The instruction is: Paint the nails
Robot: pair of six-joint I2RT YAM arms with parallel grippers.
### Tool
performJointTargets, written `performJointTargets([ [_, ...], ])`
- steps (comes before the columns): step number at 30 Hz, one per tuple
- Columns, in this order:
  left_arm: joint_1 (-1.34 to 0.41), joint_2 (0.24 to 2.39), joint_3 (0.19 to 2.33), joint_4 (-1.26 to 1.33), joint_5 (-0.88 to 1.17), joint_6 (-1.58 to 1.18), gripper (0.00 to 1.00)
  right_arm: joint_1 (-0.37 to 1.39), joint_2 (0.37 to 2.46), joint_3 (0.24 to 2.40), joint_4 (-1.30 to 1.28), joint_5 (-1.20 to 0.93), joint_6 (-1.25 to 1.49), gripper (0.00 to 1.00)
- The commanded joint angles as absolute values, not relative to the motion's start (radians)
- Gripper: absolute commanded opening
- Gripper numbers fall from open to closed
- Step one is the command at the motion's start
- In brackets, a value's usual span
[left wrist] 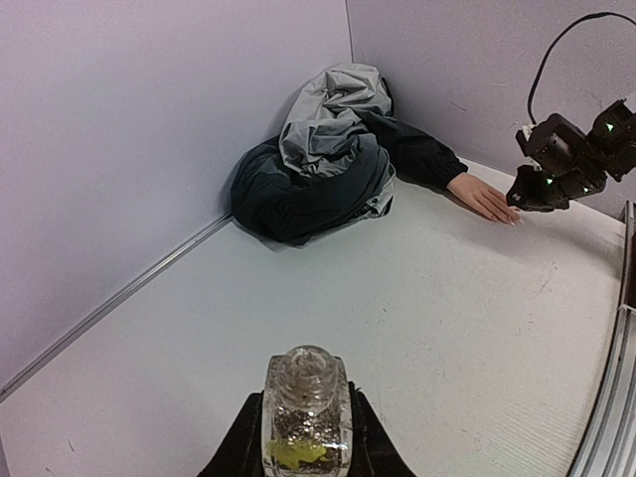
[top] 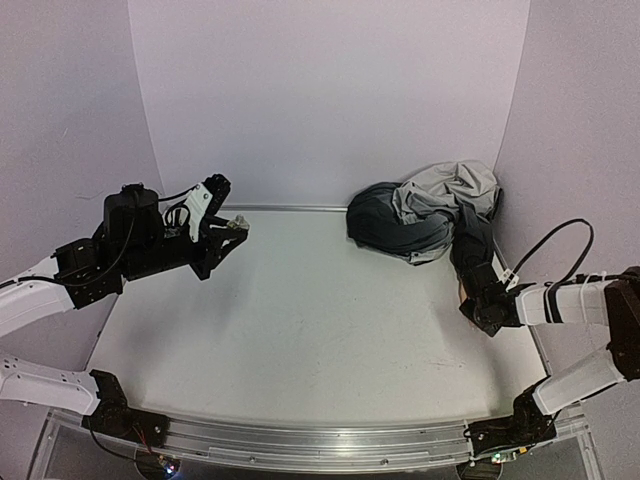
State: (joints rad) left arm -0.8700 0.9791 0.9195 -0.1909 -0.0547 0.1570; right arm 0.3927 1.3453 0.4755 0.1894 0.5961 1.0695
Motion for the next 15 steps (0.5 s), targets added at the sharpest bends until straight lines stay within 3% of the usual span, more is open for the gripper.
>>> performJointTargets([
  [1, -0.865, 0.956, 0.923, -0.144, -0.052, 0.154, 0.00, 0.386, 1.358, 0.505, 0.179, 0.645, 1.061, 0.00],
  [15, -0.866, 0.955, 0.923, -0.144, -0.052, 0.153, 0.00, 0.381, 1.374, 0.509, 0.169, 0.633, 1.066, 0.00],
])
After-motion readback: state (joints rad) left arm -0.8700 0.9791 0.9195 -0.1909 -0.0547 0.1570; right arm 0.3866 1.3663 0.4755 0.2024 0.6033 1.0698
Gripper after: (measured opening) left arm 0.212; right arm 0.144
